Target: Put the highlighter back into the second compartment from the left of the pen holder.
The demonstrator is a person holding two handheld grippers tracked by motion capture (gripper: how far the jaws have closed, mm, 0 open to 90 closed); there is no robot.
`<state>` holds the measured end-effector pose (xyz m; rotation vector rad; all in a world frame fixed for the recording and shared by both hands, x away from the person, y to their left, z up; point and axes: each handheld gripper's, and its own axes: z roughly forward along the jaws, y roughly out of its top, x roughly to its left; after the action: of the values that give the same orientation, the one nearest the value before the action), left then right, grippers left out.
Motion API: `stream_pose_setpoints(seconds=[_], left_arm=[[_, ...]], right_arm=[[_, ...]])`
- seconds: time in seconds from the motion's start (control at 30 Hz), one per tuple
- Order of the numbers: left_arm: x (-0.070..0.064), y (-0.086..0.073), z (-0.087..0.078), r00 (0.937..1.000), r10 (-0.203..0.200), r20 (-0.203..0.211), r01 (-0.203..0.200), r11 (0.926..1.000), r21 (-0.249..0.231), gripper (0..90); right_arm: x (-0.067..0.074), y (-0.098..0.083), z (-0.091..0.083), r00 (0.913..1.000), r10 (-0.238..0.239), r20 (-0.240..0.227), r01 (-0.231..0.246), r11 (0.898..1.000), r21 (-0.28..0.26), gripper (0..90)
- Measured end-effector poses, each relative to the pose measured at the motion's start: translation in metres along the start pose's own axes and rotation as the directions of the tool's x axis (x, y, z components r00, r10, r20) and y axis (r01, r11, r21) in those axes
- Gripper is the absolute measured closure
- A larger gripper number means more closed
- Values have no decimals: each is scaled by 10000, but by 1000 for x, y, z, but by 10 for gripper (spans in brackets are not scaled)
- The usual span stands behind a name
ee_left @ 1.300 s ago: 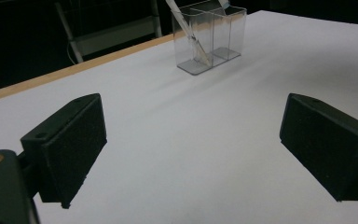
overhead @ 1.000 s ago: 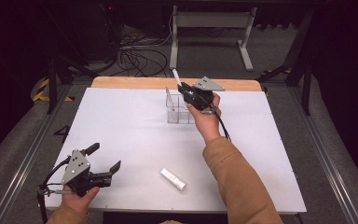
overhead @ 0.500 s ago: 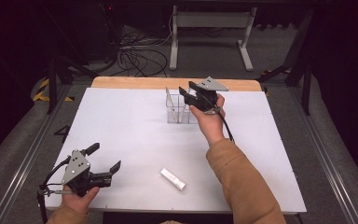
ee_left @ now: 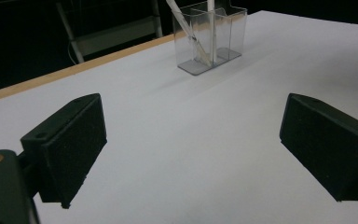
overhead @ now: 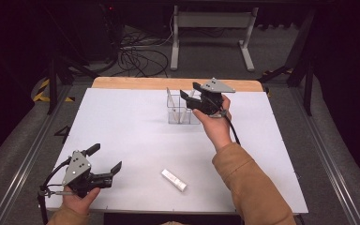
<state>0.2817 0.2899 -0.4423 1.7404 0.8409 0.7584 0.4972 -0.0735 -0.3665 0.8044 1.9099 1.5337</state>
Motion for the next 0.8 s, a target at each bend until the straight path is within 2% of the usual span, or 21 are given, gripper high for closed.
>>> stream_pose_setpoints(seconds=[0.1,0.23,0.33,0.47,0.6,0.8], left_arm=[[0,0,0,10000,17,9,-17,10000,7,78],[1,0,0,10000,29,4,-29,10000,-4,78],[0,0,0,10000,27,19,-27,10000,12,78],[0,1,0,10000,48,18,-48,10000,-3,78],[0,0,1,10000,17,33,-17,10000,22,78],[0,1,1,10000,46,57,-46,10000,-8,78]], right_arm=[[3,2,-4,9999,-122,-60,122,9999,48,357],[7,4,-12,9996,-17,-270,29,9991,432,322],[13,4,-18,9991,-47,-426,76,9978,663,318],[20,7,-26,9972,47,-744,4,9977,680,317],[30,9,-39,9947,-90,-1029,168,9971,745,317],[42,7,-55,9902,144,-1387,26,9926,1213,307]])
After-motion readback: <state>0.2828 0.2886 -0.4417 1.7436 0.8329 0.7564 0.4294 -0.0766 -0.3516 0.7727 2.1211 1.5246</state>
